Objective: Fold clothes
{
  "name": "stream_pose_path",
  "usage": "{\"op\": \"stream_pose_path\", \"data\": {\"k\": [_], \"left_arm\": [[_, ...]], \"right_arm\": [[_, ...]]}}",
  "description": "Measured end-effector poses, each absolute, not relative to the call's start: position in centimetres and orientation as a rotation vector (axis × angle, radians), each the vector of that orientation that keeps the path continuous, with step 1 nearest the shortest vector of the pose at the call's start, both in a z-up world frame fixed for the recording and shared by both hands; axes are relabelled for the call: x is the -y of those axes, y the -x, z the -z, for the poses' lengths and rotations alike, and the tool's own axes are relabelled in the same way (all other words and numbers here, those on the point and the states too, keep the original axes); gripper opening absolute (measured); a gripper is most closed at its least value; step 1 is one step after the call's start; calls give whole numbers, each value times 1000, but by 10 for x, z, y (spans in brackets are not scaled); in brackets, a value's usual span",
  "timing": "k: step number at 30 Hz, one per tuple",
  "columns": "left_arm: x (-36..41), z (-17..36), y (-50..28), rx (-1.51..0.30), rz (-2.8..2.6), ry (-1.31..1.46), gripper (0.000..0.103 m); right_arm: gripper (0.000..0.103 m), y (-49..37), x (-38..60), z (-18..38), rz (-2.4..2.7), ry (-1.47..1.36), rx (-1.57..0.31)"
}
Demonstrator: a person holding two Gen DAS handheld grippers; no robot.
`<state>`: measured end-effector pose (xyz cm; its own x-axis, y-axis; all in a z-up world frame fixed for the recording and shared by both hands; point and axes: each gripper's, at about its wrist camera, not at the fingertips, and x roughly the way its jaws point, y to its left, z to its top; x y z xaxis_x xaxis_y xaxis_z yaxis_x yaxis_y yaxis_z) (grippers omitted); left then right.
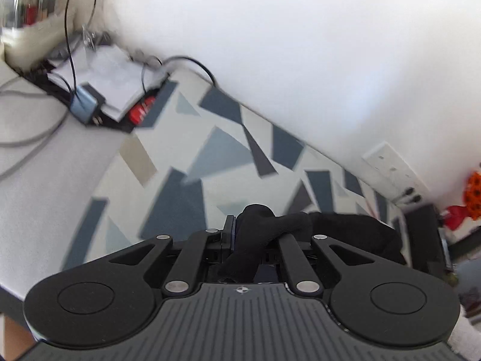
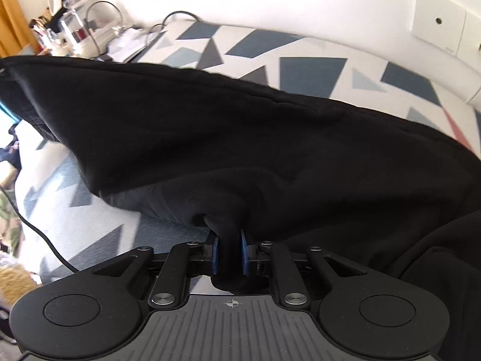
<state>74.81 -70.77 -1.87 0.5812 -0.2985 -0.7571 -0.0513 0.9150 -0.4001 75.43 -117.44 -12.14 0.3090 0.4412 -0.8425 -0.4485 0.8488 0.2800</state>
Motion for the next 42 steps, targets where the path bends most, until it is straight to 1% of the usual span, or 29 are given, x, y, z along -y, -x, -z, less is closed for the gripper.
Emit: {"op": "stream_pose_path", "data": {"k": [2,3,5,6,7,8,9,10,11,15,19,20,22,23,27,29,31,32,34,37,42], "left_arm": [[709,36,-774,-954,40,312,8],[708,47,-786,-958,-2,287,12],[707,67,-805,-966,-73,246,19],[706,76,-812,-971,-108,220,24],[706,86,-820,-975,-143,193,26],[706,91,-823,-969,-168,160,30],[706,93,-823,-956,-189,123,39],[704,92,-822,-949,-196,112,52],[700,88,-820,-945,-196,114,55],[685,74,-811,-930,-197,123,57],[680,74,-775,-975,-156,235,72],[680,79,-762,-992,-149,257,72],[684,95,-736,-1021,-119,278,79],[687,104,-725,-1032,-115,282,81],[690,138,-698,-1076,-143,393,81],[689,141,-693,-1015,-159,433,83],[688,143,-697,-984,-181,451,81],[688,143,-700,-966,-176,456,75],[687,142,-707,-947,-143,461,12],[693,130,-714,-992,-143,413,12],[687,72,-696,-1025,-66,339,12]], "right_arm": [[34,-757,1176,120,-572,-37,-1093],[36,-760,1177,118,-562,-60,-1083],[45,-765,1177,113,-544,-94,-1056],[48,-767,1176,111,-537,-106,-1042],[50,-769,1175,108,-529,-119,-1027],[51,-773,1174,106,-519,-115,-1016],[51,-776,1173,104,-504,-100,-1005],[52,-779,1172,103,-485,-82,-993],[53,-781,1172,102,-465,-64,-981],[53,-804,1165,107,-404,11,-973],[60,-826,1154,119,-343,75,-979],[63,-832,1152,124,-324,72,-983],[67,-839,1151,132,-298,30,-995],[68,-841,1148,136,-292,32,-991],[68,-842,1136,146,-292,75,-967],[69,-843,1132,148,-308,86,-983],[69,-842,1128,149,-314,107,-996],[68,-842,1125,150,-314,125,-999],[69,-841,1124,152,-313,134,-1002],[69,-840,1122,155,-310,144,-1005],[69,-838,1124,156,-303,154,-1004]]}}
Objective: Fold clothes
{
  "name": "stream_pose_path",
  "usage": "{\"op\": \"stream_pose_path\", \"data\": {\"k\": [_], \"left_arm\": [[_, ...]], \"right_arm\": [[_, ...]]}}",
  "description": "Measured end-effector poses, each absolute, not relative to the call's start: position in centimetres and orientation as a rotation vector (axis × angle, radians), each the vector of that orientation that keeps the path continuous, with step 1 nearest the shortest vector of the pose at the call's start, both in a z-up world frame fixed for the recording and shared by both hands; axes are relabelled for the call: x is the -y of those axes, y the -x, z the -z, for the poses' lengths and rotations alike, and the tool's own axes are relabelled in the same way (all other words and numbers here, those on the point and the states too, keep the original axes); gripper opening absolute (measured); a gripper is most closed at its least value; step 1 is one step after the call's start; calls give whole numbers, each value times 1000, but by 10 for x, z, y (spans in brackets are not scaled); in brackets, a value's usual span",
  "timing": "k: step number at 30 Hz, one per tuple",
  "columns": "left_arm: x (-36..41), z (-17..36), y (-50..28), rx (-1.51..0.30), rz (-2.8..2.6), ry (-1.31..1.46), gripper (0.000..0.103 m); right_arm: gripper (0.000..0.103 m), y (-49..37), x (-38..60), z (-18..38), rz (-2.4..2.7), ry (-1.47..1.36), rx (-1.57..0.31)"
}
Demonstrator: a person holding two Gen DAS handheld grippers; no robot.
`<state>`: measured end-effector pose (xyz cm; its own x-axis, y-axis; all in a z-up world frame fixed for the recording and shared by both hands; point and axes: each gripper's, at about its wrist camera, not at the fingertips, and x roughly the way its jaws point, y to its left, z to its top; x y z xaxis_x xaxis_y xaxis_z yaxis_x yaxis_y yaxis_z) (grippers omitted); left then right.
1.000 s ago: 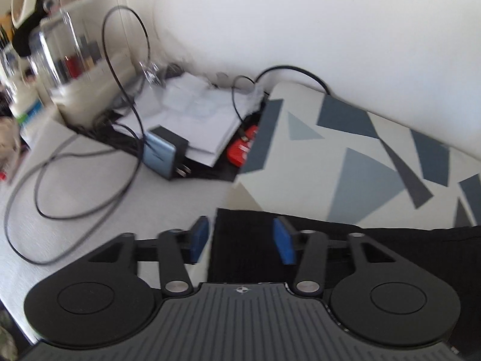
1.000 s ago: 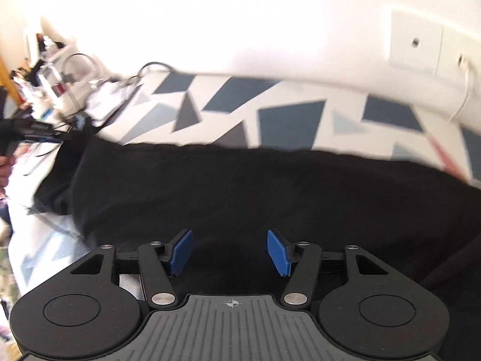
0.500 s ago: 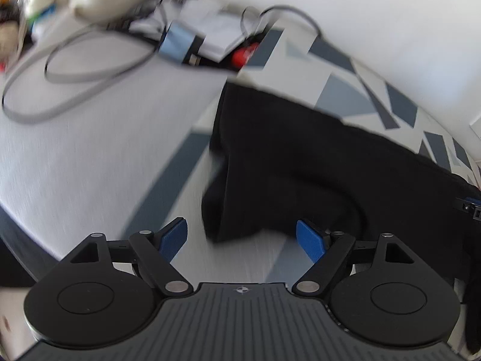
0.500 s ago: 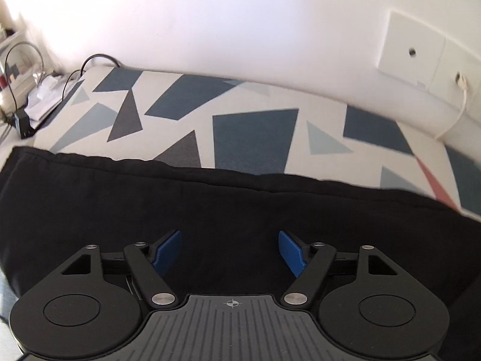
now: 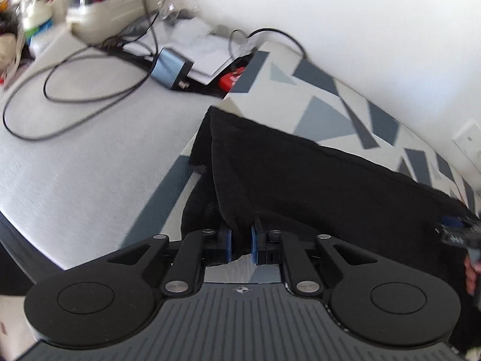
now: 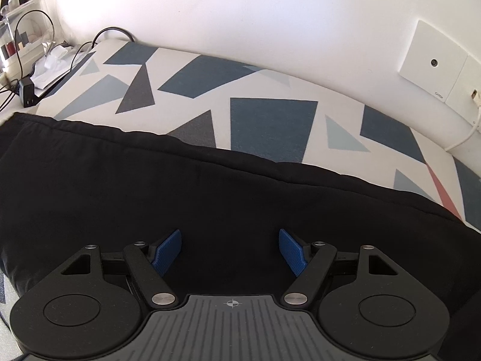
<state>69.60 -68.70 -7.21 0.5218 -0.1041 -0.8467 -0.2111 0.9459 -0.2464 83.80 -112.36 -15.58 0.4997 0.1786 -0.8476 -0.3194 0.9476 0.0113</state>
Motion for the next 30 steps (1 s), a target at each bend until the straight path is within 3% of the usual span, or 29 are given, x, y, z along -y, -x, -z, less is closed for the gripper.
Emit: {"op": "stream_pose_path", "data": {"k": [3,4,5,6,7,15,22,27,28,30], "left_arm": [[661,55,-699,-1061,-40,409,17],[656,55,-703,-1054,-72,402,24],[653,57,-707,-1036,-125,377,31],[650,59,-712,-1018,-176,352,53],[649,63,-715,-1014,-208,342,62],[653,96,-684,-1115,-209,390,63],[652,134,-640,-1113,-210,739,64],[650,148,-627,-1011,-326,859,64],[650,149,-629,-990,-336,868,64],[650,148,-634,-950,-350,857,58]], "right_arm": [[69,-835,1127,156,-300,145,-1001],[69,-833,1128,156,-299,140,-1000],[69,-832,1128,156,-296,133,-999],[69,-831,1128,156,-295,126,-998],[69,-830,1128,156,-295,120,-997],[68,-815,1118,142,-372,122,-981],[69,-758,1100,119,-631,256,-916],[81,-732,1098,126,-678,404,-928],[78,-731,1099,129,-666,428,-927],[60,-736,1102,134,-645,417,-948]]}}
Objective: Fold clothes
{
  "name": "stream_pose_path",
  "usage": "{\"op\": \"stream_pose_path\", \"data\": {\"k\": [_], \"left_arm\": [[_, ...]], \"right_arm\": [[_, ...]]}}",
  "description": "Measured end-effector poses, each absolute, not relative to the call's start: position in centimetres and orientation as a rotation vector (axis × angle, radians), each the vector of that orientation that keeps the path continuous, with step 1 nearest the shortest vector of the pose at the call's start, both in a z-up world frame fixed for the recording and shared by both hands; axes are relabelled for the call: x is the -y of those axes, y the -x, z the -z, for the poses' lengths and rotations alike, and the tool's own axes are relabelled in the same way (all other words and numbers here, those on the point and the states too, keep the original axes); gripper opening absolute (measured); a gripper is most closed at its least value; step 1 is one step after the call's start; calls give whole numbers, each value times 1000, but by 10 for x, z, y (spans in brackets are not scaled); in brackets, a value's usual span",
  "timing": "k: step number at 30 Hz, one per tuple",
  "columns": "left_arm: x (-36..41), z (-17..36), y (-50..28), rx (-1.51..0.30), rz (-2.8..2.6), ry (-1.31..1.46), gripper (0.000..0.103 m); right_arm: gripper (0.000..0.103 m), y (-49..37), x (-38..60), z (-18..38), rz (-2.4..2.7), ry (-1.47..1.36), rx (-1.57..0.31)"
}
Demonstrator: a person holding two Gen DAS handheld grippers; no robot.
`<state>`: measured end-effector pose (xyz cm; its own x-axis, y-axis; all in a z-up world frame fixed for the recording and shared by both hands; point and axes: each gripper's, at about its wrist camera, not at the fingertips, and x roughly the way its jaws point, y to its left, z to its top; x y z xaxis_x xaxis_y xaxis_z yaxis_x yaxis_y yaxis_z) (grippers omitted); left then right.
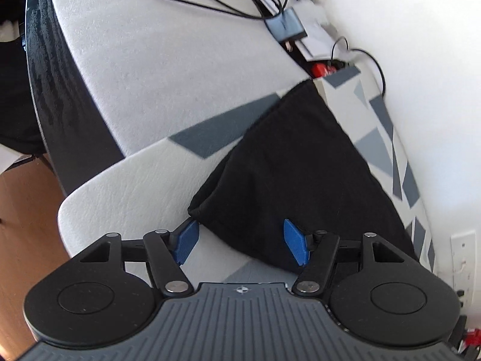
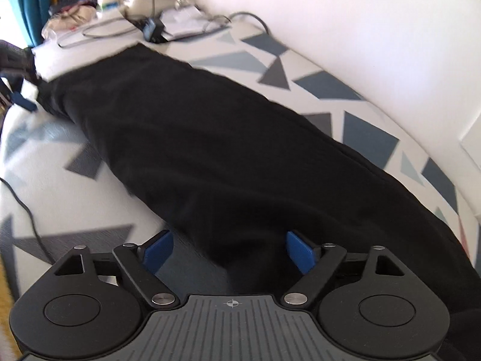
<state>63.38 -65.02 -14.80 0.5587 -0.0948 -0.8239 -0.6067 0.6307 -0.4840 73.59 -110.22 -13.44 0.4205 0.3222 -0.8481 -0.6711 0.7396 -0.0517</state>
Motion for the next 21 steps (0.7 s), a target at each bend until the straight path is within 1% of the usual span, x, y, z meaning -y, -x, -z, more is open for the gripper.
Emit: {"op": "stream_pose_path", "data": {"k": [1,2,3,4,7,8,9,11,12,17,21], "left_arm": [[651,146,-638,-931,-354,823,21],[653,143,-642,-914,-358,781,10],[653,141,-646,-898,-365,758,10],[652,140,-649,-883,-371,751,10],[650,140,-662,-863,-376,741,10],[651,141,-667,-863,-380,729,10],[653,142,-672,-866,-383,714,10],[655,143,-679,-870,-385,696,10],[654,143,-681,-869,-384,692,10],[649,144,-686,-865,-377,695,10],[650,144,-687,-866,-369,678,10]], "right_arm": [[34,-740,1103,136,-643,395,-965],[21,-747,1106,135,-646,354,-975],[19,-753,1109,133,-650,310,-984],[15,-763,1116,129,-649,208,-996],[16,-796,1136,123,-574,-98,-1025],[16,-807,1142,124,-528,-174,-1028],[19,-813,1142,124,-487,-186,-1022],[39,-816,1133,123,-429,-86,-1005],[41,-811,1128,120,-422,-30,-986],[41,-773,1123,99,-429,174,-866],[41,-743,1127,82,-486,286,-807]]}}
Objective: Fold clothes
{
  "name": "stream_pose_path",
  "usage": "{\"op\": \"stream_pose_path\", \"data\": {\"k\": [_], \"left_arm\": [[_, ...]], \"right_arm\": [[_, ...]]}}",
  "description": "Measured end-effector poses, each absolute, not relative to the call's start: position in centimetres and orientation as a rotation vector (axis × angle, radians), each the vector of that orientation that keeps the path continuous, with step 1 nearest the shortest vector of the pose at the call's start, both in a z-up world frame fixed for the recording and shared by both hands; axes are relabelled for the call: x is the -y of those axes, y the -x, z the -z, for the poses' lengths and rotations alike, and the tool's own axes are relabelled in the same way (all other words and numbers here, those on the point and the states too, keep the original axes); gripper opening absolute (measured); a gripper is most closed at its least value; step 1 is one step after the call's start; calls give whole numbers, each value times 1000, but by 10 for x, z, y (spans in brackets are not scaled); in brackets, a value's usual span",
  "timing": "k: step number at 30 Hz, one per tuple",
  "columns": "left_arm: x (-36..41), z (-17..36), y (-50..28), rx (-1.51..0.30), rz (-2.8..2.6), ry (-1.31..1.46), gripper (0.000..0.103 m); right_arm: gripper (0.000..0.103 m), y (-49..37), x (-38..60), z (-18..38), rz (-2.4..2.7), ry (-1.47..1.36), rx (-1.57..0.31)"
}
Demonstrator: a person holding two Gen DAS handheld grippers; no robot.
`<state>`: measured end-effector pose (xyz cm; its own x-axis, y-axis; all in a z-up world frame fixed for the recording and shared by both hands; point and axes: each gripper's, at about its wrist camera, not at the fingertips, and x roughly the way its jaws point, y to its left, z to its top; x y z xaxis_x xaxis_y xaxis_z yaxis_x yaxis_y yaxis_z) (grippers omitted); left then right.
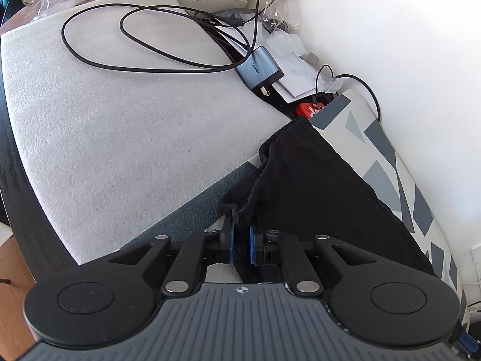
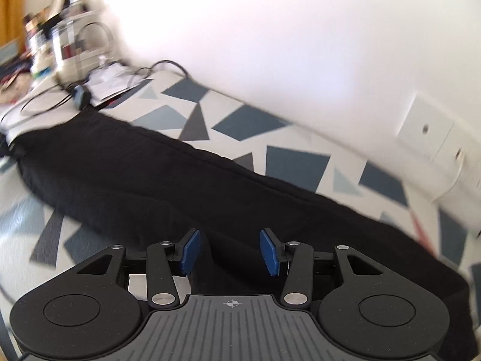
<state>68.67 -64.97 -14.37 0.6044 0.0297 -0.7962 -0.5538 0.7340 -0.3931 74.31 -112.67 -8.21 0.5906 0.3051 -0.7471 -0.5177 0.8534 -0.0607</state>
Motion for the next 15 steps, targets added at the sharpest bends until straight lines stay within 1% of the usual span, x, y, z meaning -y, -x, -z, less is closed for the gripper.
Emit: {"op": "stream_pose_path", "data": {"k": [5,9,12,13,14,15], "left_arm": [[650,144,-689,-867,-371,676,10],[650,144,-690,-868,-370,673,10],[647,143,-693,-871,-367,677,10],[645,143,-694,-874,-368,686,10],[641,143,-694,-877,-373,709,10],[636,142,-694,-875,-377,743,10]], "right_arm": [[41,-711,1118,83,-605,444,-818],[40,-700,1098,111,-580,590,-843],[36,-698,1090,130,-552,689,-853],[27,-697,1090,133,-541,735,-841],[14,-696,1090,137,-530,780,-828],[10,-698,1095,135,-526,771,-827]]}}
